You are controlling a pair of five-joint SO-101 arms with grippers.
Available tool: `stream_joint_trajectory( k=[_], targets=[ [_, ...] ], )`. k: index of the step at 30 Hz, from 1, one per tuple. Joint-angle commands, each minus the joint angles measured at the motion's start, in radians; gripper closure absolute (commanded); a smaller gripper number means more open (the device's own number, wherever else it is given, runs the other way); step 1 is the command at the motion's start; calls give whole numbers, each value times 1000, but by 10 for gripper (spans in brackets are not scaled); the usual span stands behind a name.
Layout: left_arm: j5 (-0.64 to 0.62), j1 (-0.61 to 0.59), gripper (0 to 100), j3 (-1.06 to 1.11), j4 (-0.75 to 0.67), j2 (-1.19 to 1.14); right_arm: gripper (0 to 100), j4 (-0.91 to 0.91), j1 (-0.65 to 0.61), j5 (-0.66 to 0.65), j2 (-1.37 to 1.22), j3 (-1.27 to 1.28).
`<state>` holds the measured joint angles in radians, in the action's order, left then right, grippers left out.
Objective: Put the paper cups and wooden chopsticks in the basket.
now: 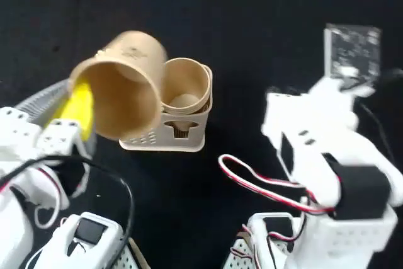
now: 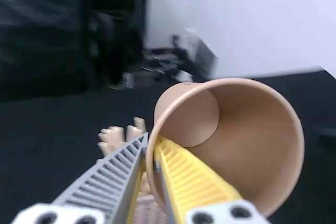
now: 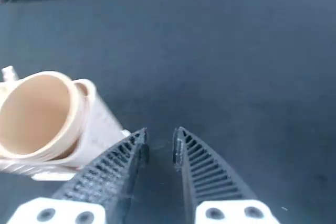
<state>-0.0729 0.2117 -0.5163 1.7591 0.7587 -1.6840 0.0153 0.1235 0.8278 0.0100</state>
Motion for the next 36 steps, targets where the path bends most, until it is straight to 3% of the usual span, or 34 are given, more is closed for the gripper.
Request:
stream_joint_trajectory(
  k=[1, 7, 13, 28, 36],
  targets=[
    [2, 134, 971, 35, -5, 0, 915, 5, 118, -61, 27, 85],
    [2, 134, 971, 35, -52, -101, 917, 143, 284, -227, 36, 395],
    [3, 136, 971, 33, -51, -311, 917, 370, 379, -250, 36, 664],
    [51, 134, 971, 12, -12, -344, 917, 689, 377, -239, 36, 1064],
    [51, 134, 957, 114, -35, -390, 917, 868, 377, -239, 36, 1224]
  ],
)
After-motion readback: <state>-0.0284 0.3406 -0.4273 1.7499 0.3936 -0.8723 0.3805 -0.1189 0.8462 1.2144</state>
